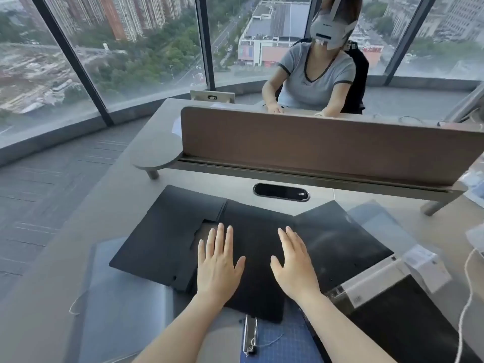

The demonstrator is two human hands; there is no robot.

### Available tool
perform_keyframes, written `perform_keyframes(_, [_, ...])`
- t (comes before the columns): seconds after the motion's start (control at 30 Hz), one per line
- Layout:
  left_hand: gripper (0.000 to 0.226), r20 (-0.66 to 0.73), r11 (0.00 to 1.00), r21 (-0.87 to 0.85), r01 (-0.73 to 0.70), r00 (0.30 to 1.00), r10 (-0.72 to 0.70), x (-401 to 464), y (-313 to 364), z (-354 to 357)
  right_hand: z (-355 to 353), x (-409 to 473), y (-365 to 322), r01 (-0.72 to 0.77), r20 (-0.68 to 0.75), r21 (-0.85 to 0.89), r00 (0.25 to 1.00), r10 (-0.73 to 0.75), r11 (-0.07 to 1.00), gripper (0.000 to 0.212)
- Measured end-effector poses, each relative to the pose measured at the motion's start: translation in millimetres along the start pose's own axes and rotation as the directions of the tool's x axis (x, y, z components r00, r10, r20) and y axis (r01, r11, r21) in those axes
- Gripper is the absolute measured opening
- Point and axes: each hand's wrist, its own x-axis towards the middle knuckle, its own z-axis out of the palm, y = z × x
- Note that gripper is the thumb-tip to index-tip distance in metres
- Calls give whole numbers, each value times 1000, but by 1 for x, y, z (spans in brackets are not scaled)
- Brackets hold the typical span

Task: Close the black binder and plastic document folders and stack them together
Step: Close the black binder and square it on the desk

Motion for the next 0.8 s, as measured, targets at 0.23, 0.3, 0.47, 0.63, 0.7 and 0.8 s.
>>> perform_keyframes(0.23, [77, 103, 996, 4, 89, 991, -89, -8, -6, 29, 31, 3, 22, -69, 173, -49, 982, 76, 996, 67])
perform_keyframes(0.3, [76, 150, 993, 12, 113, 982, -114, -8, -7, 35, 36, 5, 28, -78, 206, -56, 975, 88, 995, 67])
perform_keyframes(0.47, [73, 290, 984, 20, 180, 940, -178, -5, -9, 51, 47, 12, 45, -128, 257, -81, 955, 145, 988, 67])
perform_keyframes(0.63, [72, 343, 980, 45, 194, 918, -198, -9, -12, 61, 52, 14, 48, -212, 205, 71, 959, 194, 975, 65])
perform_keyframes(0.7, [72, 347, 978, 37, 203, 916, -203, -9, -12, 63, 52, 17, 46, -264, 140, 201, 961, 239, 943, 64])
perform_keyframes(0.8, [75, 350, 979, 55, 196, 915, -203, -10, -13, 66, 53, 22, 43, -332, 29, 362, 938, 345, 871, 64])
